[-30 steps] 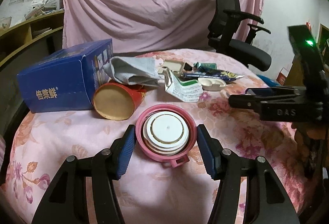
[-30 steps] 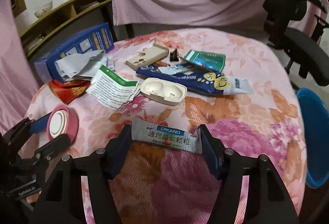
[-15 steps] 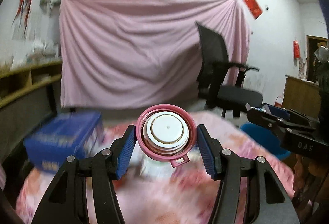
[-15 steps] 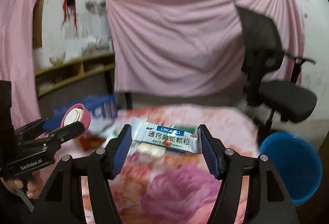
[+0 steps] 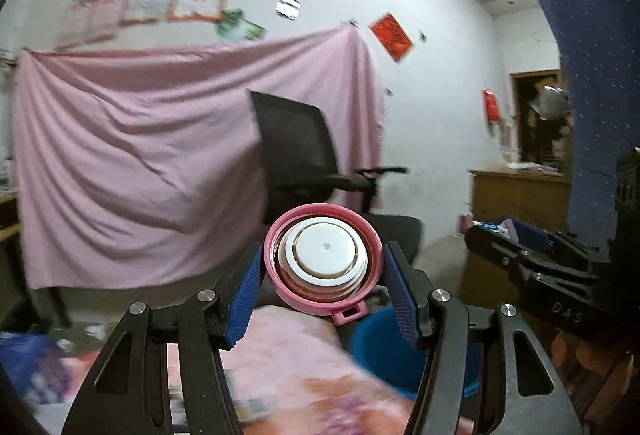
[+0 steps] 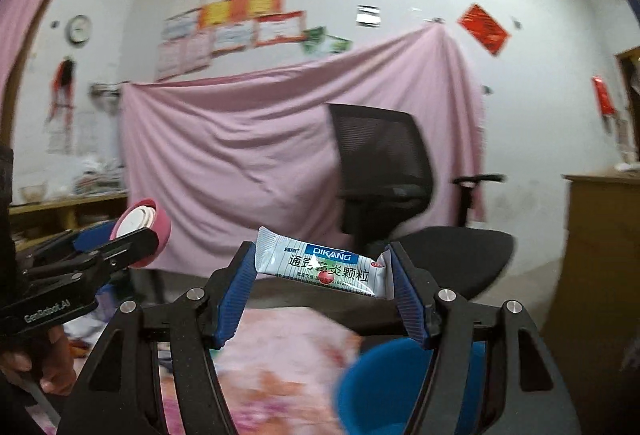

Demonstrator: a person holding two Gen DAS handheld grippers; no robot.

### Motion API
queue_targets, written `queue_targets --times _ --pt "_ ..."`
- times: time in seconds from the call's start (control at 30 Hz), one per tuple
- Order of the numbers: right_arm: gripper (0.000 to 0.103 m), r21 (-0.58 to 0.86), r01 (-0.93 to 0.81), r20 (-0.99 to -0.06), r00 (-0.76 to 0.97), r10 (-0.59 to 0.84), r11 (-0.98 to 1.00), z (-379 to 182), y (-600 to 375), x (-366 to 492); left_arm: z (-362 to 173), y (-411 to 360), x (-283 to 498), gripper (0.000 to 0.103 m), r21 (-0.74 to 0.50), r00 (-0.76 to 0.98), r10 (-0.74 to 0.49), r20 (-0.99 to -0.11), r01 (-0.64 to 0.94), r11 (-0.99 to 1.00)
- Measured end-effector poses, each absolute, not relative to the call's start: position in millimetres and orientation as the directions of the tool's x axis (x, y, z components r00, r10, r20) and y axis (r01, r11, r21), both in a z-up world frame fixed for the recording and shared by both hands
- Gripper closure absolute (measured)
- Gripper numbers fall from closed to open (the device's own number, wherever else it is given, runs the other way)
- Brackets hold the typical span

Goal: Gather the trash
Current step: 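Carry both items over the blue bucket and open both tools to drop them, then move both empty tools back over the table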

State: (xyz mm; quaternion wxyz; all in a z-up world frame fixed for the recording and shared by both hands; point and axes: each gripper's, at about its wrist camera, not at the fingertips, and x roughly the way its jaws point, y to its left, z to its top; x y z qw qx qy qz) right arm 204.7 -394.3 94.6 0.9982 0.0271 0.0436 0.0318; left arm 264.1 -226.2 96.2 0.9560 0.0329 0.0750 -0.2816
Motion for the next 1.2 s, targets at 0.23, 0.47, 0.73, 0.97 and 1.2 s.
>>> queue_targets --times 0.23,0.47,0.73,0.97,1.2 --pt "0.039 0.136 0.074 -0.247 0.968 -0.039 0.988 59.8 -463.3 225.2 70.9 -306.9 308.4 0.049 -0.053 0.711 -0.611 -0.348 0.636 0.77" --pt "0.039 0.188 0.137 -0.409 0.911 -0.049 0.973 17.6 -497.5 251.8 41.2 -347.8 344.5 0.049 -0.103 0.623 -0.587 -0.518 0.635 0.765" --pt "0.037 0.299 0.159 -0.527 0.849 0.024 0.941 -14.7 -518.6 264.9 15.8 -356.0 357.6 0.049 -0.124 0.549 -0.515 -0.658 0.596 0.793" --pt "0.032 0.35 0.171 -0.553 0.831 0.056 0.921 -21.2 -525.8 278.2 8.5 -357.3 360.8 0.038 -0.122 0.558 -0.503 -0.66 0.581 0.805" --pt "0.022 0.381 0.168 -0.535 0.842 0.069 0.909 -18.2 -530.8 277.4 14.2 -336.5 356.7 0.034 -0.155 0.603 -0.497 -0.623 0.528 0.835"
